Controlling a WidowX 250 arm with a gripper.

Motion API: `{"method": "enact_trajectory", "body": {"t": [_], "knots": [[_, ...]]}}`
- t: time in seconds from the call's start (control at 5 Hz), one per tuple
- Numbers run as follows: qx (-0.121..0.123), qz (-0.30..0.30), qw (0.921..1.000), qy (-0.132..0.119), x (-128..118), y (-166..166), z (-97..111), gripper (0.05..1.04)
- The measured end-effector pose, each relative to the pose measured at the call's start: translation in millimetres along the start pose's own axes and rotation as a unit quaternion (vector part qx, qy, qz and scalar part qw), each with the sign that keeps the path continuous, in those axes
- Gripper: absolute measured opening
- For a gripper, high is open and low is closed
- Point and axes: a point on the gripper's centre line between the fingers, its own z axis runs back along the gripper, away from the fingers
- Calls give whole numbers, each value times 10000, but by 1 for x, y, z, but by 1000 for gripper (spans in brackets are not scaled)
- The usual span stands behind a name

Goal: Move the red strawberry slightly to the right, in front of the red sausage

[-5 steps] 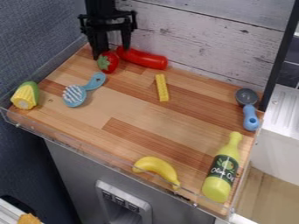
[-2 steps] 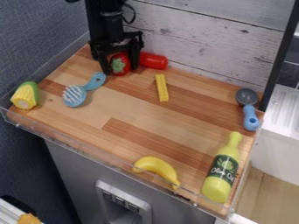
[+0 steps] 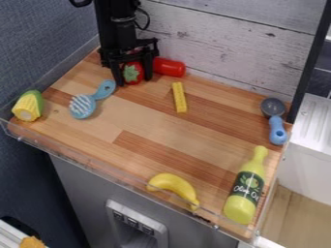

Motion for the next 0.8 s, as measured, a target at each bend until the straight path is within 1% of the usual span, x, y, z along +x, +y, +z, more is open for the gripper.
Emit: {"method": "enact_trajectory", "body": {"t": [0.2, 0.4, 0.6, 0.8], "knots": [[24, -346, 9994, -19, 0, 1, 0, 818], [67, -712, 9974, 24, -2, 1, 0, 818], [212, -1482, 9882, 315, -11, 3, 6, 818], [276, -2467, 9680, 370, -10, -2, 32, 818]]}}
